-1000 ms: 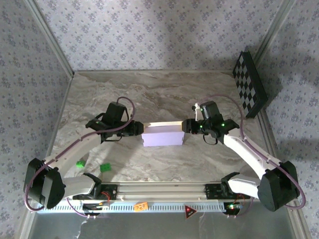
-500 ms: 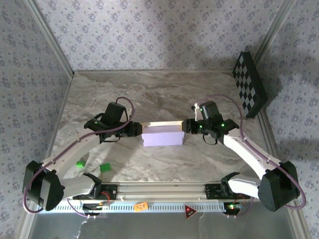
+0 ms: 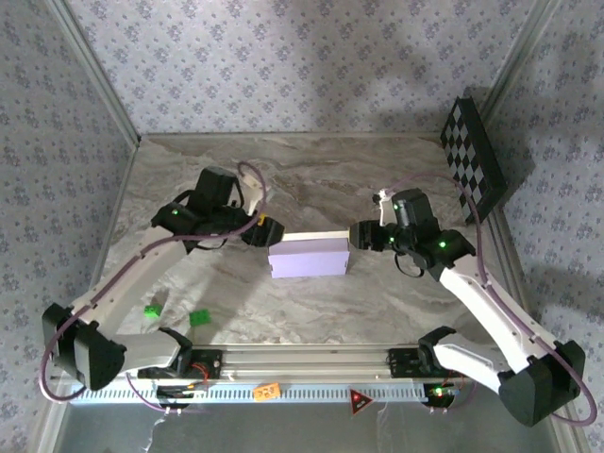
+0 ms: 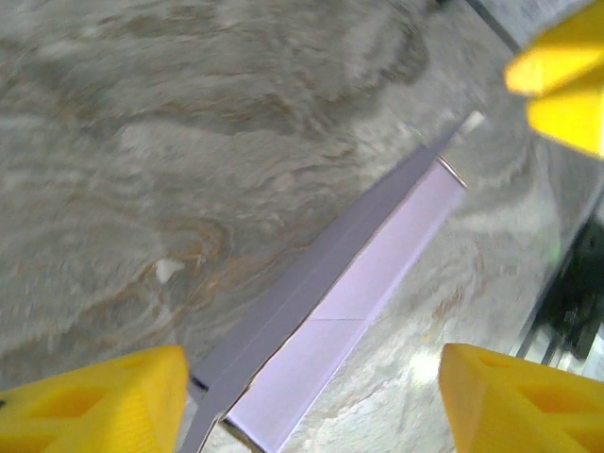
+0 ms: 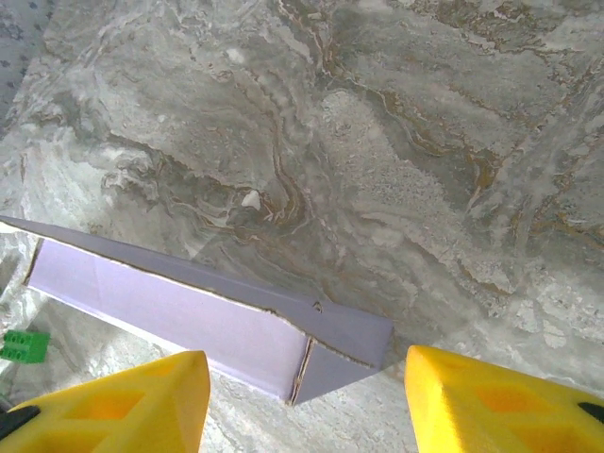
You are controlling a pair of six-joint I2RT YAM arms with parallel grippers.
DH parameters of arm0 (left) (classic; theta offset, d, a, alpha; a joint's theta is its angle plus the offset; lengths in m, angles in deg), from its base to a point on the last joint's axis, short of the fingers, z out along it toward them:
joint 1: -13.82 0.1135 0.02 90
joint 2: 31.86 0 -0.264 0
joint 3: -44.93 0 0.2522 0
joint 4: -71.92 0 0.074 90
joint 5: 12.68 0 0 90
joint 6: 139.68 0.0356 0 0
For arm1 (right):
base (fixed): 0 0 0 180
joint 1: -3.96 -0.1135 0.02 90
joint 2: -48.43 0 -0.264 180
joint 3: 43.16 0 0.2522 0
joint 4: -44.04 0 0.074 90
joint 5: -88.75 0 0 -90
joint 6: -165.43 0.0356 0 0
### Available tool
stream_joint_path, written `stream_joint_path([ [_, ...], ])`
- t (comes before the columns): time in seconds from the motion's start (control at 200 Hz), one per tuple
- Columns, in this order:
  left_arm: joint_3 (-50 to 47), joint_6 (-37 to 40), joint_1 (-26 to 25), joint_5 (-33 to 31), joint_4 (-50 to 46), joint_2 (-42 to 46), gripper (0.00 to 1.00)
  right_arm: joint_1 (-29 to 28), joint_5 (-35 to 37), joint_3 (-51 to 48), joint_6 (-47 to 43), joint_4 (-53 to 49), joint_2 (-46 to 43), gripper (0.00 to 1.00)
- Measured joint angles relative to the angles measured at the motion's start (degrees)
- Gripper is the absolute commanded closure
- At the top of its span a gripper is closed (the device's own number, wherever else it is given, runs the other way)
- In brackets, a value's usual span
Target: Fold the paper box
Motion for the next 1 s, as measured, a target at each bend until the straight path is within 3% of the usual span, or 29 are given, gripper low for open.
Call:
stream_joint_path([
  [0.315, 8.66, 21.86, -4.39, 3.06, -6.16, -11.67, 0.15, 1.22, 0.87, -0.02, -0.20, -3.08, -2.67, 0.40],
  [0.645, 12.83, 31.36, -9.18, 0.13, -11.41, -21.31, 0.14, 1.75, 1.09, -0.02, -0.59, -3.58, -2.91, 0.39],
  [0.999, 14.82, 35.82, -9.07, -0.48, -13.46, -24.68, 0.33, 1.88, 1.07, -0.02, -1.03, -3.56, -2.86, 0.39],
])
